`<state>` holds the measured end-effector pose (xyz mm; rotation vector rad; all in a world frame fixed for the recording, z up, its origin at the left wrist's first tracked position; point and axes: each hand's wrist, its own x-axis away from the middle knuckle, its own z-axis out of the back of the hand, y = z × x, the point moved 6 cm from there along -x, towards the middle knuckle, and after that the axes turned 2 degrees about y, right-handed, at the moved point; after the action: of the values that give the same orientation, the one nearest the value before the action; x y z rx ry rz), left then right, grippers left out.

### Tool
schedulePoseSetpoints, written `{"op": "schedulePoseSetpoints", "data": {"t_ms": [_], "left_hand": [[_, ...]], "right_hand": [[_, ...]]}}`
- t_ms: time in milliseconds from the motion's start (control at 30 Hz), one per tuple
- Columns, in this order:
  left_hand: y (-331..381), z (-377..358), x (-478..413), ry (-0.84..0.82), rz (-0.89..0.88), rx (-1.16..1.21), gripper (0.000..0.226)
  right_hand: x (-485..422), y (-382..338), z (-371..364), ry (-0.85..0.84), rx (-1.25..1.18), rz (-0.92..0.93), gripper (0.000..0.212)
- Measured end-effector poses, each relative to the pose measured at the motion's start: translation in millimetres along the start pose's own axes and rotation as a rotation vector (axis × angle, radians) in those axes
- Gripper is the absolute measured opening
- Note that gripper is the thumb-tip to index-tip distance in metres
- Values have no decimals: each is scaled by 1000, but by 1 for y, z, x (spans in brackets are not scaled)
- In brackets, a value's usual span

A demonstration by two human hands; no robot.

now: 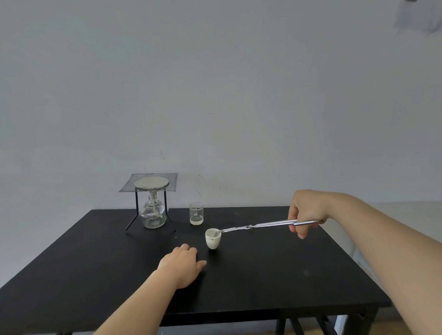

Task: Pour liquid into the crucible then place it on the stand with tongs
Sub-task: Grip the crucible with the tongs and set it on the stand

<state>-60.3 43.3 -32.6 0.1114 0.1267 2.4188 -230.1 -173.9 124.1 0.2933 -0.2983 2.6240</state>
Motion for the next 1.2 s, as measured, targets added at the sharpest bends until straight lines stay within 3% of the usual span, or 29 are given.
{"op": "schedulePoseSetpoints", "data": {"t_ms": [1200], "left_hand": [[-64, 10, -33, -9, 64, -8, 46]], "right_hand": [[-35, -45, 77, 42, 25, 45, 13]]}}
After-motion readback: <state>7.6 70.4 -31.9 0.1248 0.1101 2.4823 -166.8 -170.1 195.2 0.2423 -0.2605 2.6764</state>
